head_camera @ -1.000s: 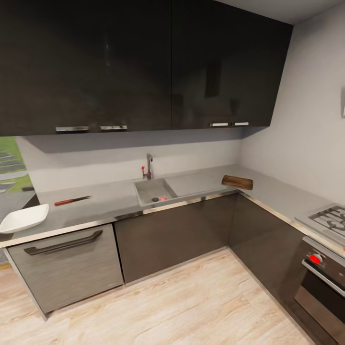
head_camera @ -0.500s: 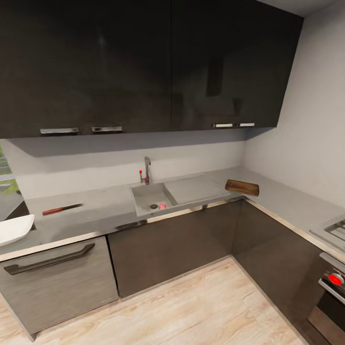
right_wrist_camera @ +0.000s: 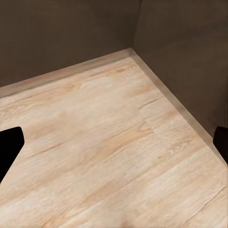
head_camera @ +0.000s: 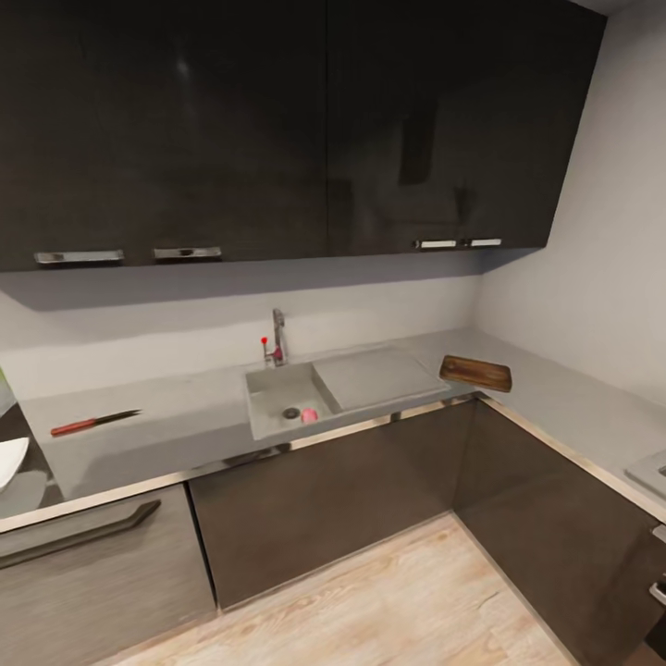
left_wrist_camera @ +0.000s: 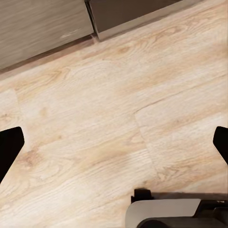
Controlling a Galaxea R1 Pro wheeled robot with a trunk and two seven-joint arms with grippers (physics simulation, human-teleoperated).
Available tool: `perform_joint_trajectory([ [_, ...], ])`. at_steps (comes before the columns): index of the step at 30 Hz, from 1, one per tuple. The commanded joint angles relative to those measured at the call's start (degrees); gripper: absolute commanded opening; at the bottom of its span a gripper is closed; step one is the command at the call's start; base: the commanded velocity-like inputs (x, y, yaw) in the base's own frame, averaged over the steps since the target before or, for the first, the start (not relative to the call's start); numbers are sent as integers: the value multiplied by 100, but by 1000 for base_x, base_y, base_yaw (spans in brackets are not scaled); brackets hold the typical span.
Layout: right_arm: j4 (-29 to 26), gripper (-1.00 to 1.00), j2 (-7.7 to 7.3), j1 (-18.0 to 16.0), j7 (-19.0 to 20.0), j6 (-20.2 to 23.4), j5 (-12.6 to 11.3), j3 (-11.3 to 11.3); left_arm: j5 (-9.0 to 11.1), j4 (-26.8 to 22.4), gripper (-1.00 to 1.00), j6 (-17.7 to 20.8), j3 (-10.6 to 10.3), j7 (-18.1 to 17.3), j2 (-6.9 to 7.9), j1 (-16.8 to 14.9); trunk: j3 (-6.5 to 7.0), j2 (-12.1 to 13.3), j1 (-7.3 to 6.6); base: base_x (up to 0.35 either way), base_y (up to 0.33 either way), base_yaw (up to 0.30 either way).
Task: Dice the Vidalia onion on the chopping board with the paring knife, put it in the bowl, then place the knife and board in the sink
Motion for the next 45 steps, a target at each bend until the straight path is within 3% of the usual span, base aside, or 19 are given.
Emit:
perform_joint_trajectory([
  [1, 4, 100, 0, -1, -13, -15, 0, 2, 5, 1, 100, -12, 4, 2, 0, 2, -1, -3, 3, 144, -18, 0],
  [7, 5, 100, 0, -1, -5, -15, 0, 2, 6, 8, 100, -13, 4, 2, -5, 2, -1, -3, 3, 53, -7, 0],
  [14, 184, 100, 91, 229, 221, -241, -225, 4, 13, -84, 100, -120, 104, 42, 26, 46, -1, -3, 4, 0, 0, 0],
  [23, 475, 100, 378, 315, 510, -528, -487, -5, -2, 206, 100, -127, 109, 37, -48, 54, -1, -3, 4, 0, 0, 0],
  [33, 620, 100, 378, 316, 815, -806, -483, -14, -3, 249, 100, -127, 109, 37, -53, 54, -1, -3, 4, 0, 0, 0],
  [45, 620, 100, 378, 316, 817, -806, -483, -16, 5, 255, 100, -126, 109, 37, -53, 54, -1, -3, 4, -130, 0, 0],
])
